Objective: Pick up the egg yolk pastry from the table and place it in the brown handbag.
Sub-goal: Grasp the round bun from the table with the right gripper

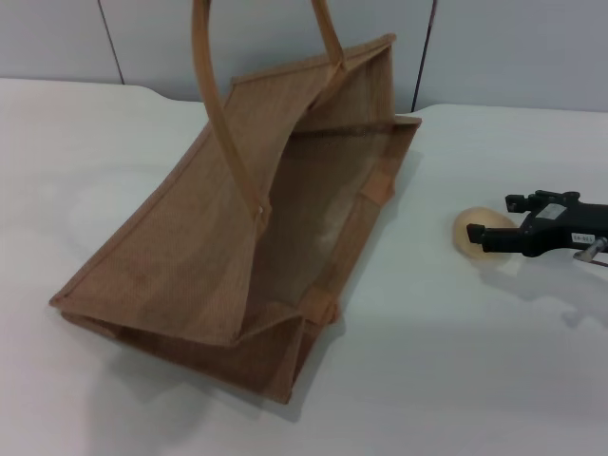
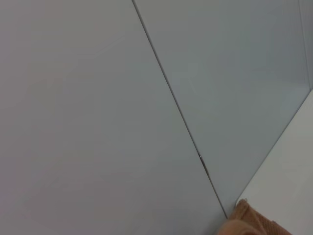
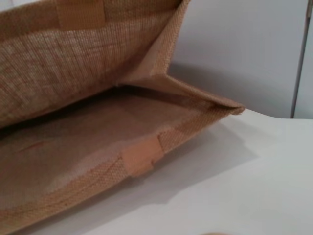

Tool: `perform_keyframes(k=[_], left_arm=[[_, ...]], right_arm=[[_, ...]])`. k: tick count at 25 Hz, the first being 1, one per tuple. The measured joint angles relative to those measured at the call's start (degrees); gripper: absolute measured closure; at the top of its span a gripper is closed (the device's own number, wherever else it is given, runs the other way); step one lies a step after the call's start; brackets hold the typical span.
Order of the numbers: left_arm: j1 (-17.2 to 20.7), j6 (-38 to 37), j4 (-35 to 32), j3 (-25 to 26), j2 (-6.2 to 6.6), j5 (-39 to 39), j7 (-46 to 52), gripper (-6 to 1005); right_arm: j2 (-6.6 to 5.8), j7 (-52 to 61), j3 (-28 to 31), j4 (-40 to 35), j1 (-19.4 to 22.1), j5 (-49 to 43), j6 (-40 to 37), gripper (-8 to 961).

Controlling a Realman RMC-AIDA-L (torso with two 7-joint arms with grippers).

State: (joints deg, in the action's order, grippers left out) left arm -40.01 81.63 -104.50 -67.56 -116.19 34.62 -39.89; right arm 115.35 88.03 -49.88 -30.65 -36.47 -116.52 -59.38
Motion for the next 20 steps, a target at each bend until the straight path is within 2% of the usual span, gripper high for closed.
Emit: perform_keyframes(k=[20], left_arm=[[-0.31, 0.02, 0.00, -0.12, 0.00, 0.00, 0.05, 880]], right_arm=[[0.10, 1.68, -0.76, 2.06, -1.58, -1.78, -0.11, 59]])
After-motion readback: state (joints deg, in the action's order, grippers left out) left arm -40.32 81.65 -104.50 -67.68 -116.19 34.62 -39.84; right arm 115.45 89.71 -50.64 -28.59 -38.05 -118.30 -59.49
